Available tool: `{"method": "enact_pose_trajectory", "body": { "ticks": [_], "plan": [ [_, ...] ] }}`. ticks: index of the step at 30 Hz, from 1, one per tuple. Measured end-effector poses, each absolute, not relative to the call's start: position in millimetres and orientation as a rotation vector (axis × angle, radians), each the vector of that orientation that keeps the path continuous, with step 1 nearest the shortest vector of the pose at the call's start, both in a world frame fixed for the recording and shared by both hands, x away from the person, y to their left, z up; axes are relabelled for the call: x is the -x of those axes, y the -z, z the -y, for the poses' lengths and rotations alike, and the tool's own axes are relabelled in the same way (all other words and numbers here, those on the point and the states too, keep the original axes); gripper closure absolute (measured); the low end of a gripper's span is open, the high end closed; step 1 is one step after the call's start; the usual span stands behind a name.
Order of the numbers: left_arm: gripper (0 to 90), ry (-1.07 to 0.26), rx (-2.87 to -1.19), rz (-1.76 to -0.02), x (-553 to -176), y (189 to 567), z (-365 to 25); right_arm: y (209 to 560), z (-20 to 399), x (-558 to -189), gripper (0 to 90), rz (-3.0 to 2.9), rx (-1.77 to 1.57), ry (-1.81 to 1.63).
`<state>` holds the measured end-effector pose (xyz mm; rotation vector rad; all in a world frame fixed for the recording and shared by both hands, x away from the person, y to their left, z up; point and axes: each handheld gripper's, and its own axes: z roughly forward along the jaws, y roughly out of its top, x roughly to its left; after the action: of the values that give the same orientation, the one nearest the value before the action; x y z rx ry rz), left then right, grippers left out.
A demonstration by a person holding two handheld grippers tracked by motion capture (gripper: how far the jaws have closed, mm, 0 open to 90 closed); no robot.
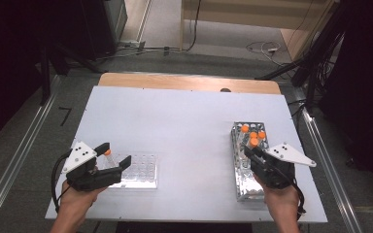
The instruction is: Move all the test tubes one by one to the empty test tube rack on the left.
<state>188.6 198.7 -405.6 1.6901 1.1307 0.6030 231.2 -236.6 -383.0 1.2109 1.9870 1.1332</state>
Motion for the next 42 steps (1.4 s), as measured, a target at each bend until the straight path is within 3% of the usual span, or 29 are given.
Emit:
{"method": "enact_pose_trajectory", "body": {
  "ticks": [16, 42],
  "plan": [
    [18.8, -0.558, -1.799, -0.993, -195.1, 399.5, -137.5, 396.1, 194.6, -232.4, 72.5, -2.121, -1.131, -1.172],
    [22.5, -0.506, -1.831, -0.892, -202.4, 396.5, -89.3, 417.8, 133.5, -226.6, 72.5, -2.307, -0.977, -1.179]
  ]
}}
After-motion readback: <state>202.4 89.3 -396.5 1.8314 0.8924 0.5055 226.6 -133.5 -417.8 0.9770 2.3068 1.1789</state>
